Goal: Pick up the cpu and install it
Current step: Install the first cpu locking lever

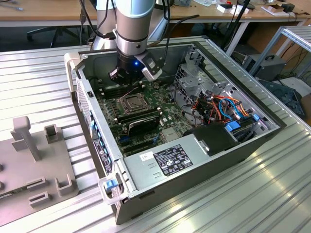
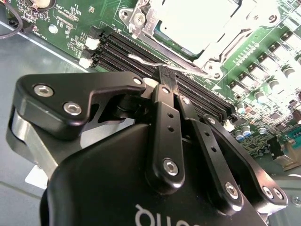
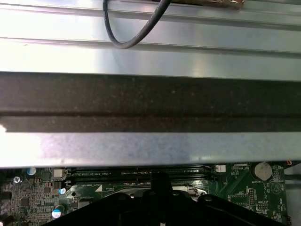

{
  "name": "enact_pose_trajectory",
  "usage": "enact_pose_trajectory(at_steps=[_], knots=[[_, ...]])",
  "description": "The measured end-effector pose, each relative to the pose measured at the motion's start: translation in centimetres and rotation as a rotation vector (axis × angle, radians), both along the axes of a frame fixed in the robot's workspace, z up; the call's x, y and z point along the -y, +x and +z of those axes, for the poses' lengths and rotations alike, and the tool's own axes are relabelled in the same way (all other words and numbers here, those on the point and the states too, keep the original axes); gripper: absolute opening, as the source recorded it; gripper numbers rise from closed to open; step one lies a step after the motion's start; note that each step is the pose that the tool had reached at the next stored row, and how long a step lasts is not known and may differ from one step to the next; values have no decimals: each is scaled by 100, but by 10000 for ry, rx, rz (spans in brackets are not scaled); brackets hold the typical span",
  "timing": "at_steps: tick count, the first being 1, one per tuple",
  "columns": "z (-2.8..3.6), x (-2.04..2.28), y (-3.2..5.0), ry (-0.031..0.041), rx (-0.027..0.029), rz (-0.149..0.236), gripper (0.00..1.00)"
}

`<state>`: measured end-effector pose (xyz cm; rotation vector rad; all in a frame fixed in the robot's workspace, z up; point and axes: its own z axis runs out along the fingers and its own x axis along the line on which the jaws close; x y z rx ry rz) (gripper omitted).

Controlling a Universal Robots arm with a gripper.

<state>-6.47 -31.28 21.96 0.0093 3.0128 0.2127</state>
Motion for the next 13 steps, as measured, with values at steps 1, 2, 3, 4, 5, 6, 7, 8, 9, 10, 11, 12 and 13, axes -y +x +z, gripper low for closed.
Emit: enact_pose_trajectory(at_steps=[1, 2, 3, 4, 5, 6, 7, 8, 9, 10, 11, 12, 13], knots=[[-1, 0, 0, 2, 1, 0, 11], [-1, 0, 1, 2, 2, 0, 11], [-2, 0, 0, 2, 2, 0, 11], [-7, -1, 1, 6, 4, 0, 11], [-13, -1, 2, 5, 4, 1, 11], [-18, 0, 3, 3, 1, 2, 11], [-28, 0, 6, 3, 2, 2, 11], [-36, 0, 8, 2, 1, 1, 11], [-43, -1, 11, 3, 2, 1, 11], [-51, 0, 14, 3, 1, 1, 11], [-60, 0, 18, 2, 1, 1, 11], [-66, 0, 21, 2, 1, 0, 11], [-75, 0, 26, 2, 1, 0, 11]])
